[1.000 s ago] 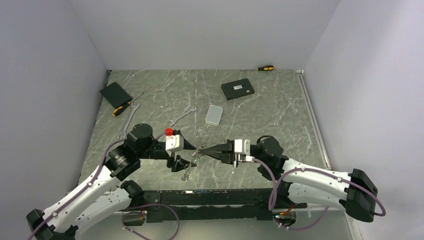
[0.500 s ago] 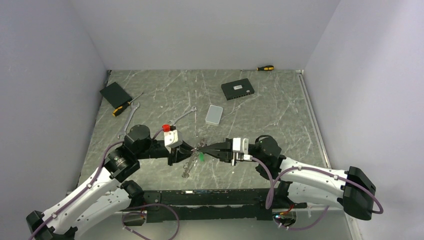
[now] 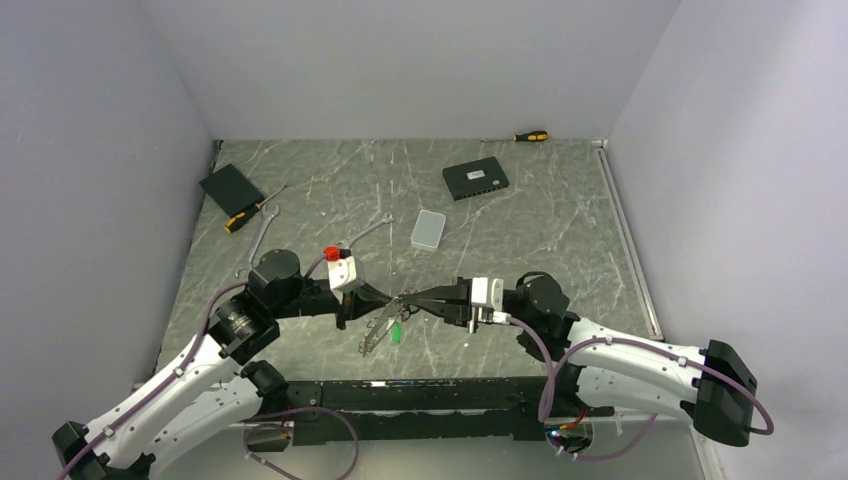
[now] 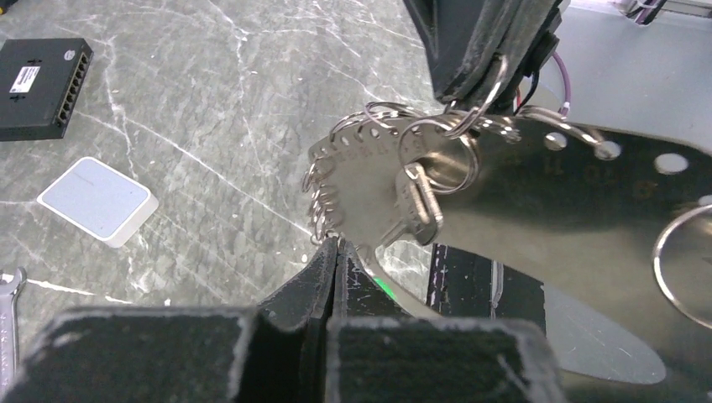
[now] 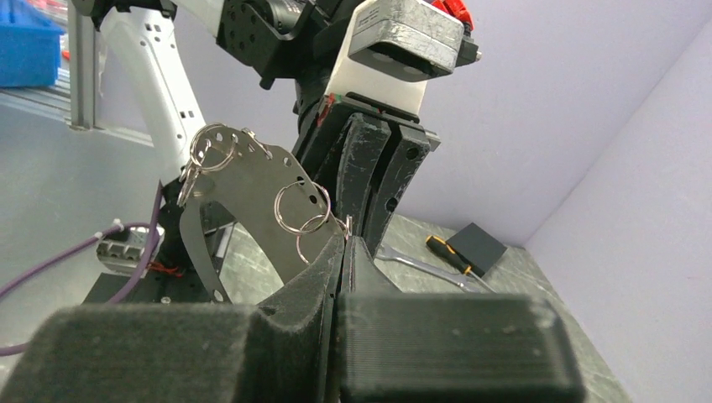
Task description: Put the keys on the keyring
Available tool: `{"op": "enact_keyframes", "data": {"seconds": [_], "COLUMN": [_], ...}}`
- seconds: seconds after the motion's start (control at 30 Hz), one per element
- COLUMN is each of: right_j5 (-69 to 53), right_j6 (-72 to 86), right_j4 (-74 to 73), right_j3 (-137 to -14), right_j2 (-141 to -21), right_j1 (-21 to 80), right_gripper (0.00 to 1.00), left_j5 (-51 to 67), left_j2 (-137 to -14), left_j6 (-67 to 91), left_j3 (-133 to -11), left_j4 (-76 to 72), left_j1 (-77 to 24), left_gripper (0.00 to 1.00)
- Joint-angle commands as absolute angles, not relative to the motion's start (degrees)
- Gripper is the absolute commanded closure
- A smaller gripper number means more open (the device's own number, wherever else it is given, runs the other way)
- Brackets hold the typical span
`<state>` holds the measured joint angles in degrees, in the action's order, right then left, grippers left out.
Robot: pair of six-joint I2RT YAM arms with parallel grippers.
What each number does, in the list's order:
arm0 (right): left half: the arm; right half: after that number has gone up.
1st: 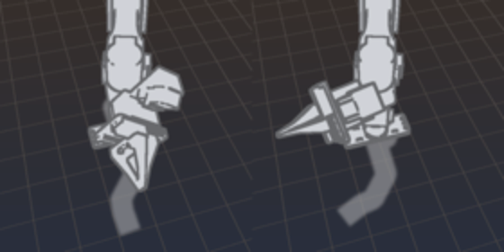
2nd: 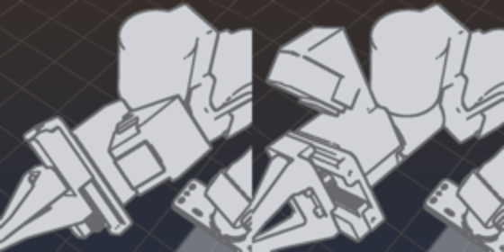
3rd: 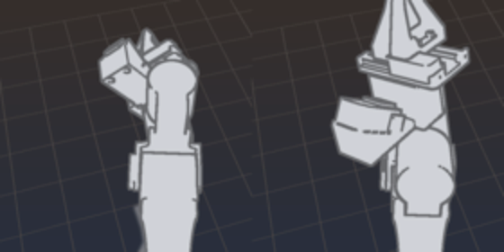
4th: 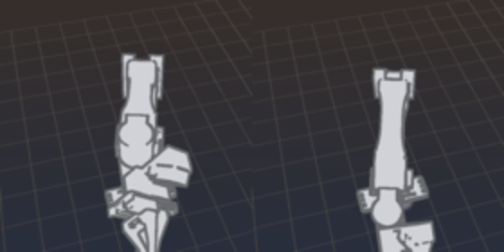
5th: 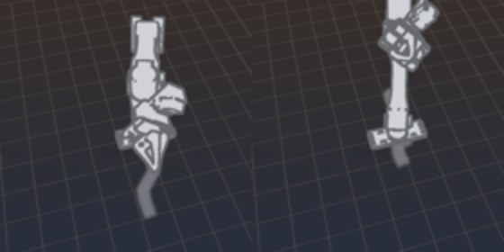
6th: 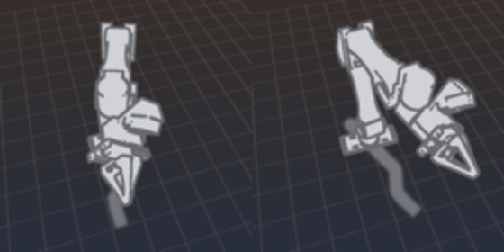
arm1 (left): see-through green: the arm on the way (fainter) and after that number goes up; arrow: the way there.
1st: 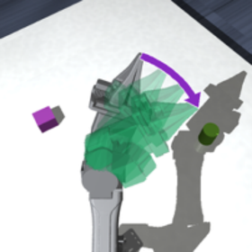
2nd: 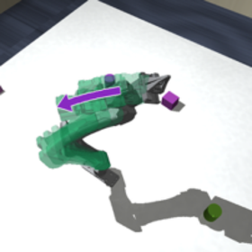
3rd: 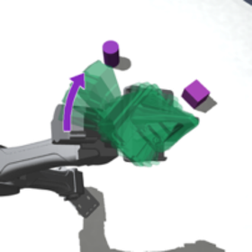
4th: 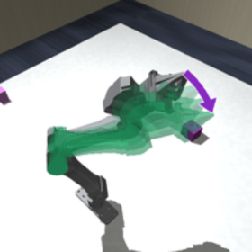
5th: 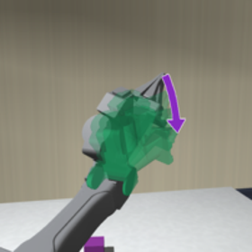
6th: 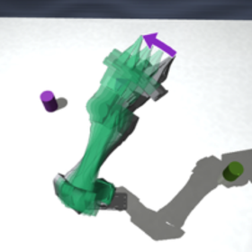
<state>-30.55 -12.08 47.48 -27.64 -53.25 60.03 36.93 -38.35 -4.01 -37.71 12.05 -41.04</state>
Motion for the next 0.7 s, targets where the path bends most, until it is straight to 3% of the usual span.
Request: {"op": "enact_keyframes", "data": {"seconds": [0.0, 0.6, 0.63, 0.67], "right_j5": [-31.0, -36.2, -35.4, -34.8], "right_j6": [-13.7, -12.4, -12.1, -11.6], "right_j4": [45.8, 41.5, 42.6, 44.3], "right_j3": [-28.2, -27.9, -27.5, -27.0], "right_j2": [-50.4, -52.4, -52.1, -51.7], "right_j1": [60.1, 60.1, 60.1, 60.1], "right_gripper": [1.0, 1.0, 1.0, 1.0], "left_j5": [34.7, 30.3, 32.2, 34.2], "left_j2": [-37.2, -35.7, -36.1, -36.6], "left_j6": [-5.0, -7.2, -8.5, -10.1], "left_j3": [-38.6, -39.2, -39.3, -39.3], "left_j4": [12.8, 14.3, 14.9, 15.8], "left_j1": [-40.8, -40.8, -40.8, -40.8], "left_gripper": [1.0, 1.0, 0.98, 0.89]}}
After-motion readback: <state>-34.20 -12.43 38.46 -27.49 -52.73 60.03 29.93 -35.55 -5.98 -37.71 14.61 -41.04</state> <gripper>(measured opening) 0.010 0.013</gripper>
